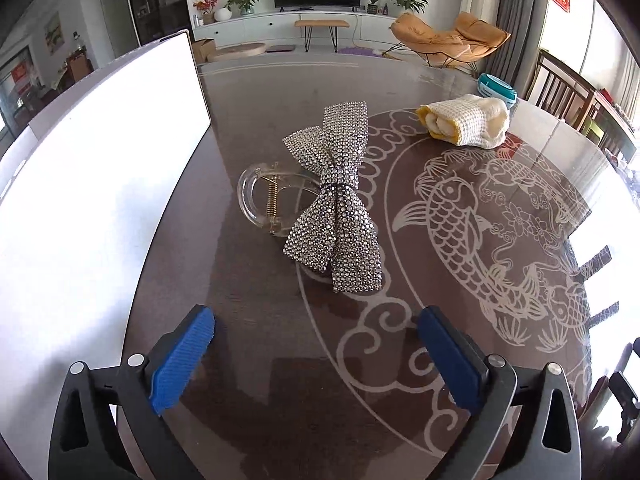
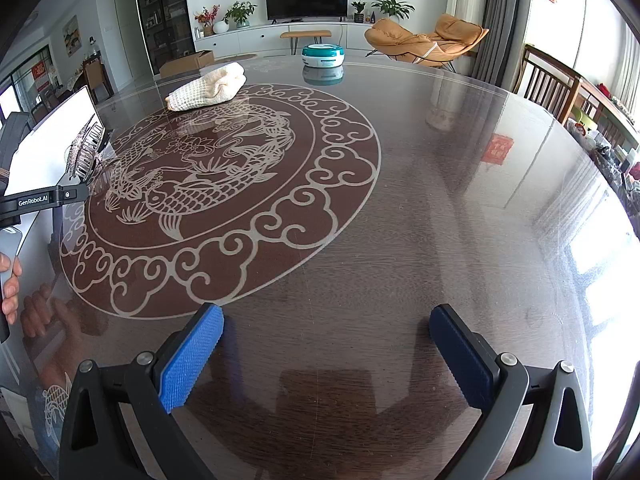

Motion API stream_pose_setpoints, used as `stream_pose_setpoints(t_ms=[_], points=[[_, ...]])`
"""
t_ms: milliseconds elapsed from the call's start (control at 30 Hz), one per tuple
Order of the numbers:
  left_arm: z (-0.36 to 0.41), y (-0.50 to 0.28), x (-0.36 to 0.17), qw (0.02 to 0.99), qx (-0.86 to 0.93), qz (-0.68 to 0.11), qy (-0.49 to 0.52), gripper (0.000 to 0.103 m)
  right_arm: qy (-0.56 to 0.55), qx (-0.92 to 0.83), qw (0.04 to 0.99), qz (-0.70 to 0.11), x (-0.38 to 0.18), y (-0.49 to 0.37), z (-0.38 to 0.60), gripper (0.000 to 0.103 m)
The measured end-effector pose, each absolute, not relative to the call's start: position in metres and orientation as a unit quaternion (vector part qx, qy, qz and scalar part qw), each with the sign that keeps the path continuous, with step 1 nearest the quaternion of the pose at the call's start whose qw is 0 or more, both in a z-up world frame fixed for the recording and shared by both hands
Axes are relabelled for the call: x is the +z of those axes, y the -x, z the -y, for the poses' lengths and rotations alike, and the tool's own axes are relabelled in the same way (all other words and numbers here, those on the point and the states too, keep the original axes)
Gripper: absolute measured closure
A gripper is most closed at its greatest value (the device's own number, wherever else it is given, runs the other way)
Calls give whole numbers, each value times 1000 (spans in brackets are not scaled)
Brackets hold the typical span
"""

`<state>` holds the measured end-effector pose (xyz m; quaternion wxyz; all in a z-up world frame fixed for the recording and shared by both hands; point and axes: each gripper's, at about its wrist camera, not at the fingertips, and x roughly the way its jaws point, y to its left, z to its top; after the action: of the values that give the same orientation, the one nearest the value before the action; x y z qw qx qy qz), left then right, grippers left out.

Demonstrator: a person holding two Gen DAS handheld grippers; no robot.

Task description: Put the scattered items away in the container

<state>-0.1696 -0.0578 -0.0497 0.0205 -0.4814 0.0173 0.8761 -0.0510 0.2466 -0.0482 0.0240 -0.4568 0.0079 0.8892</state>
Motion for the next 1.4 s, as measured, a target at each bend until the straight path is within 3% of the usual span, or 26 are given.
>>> stream_pose_setpoints(t_ms=[1167,1400], points=[[58,170,-49,28,883,-17,468,0,456,890,23,-10,-48,51,-246,0],[58,174,-48,24,883,-17,469,0,464,873,-104,-108,-29,128,-201,0]])
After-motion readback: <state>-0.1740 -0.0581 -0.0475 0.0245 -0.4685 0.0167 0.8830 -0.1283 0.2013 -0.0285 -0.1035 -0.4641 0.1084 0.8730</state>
